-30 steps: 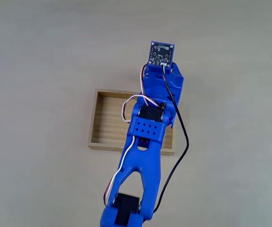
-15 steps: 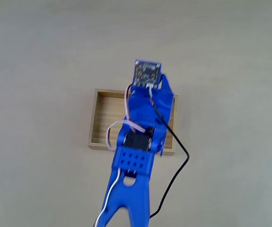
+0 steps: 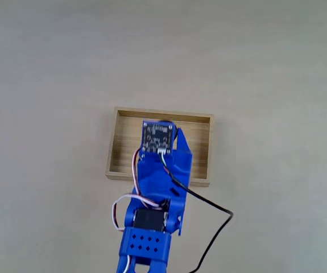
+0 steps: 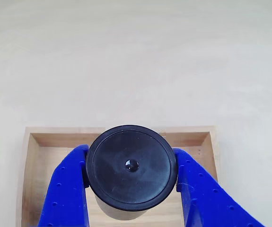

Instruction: Place the black cylinder in the wooden box then return to rest.

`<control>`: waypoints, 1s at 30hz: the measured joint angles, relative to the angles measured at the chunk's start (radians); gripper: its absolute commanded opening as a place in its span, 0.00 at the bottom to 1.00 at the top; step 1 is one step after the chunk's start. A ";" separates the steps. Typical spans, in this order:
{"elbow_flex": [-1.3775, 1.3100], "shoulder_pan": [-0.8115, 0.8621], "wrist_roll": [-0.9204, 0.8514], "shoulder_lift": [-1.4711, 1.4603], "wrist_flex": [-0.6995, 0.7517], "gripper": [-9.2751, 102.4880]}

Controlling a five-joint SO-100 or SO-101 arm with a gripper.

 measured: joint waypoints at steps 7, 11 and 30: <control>0.103 0.000 0.000 -0.035 -0.080 0.24; 0.106 0.000 0.006 -0.029 -0.129 0.24; 0.106 0.000 0.021 0.186 -0.242 0.24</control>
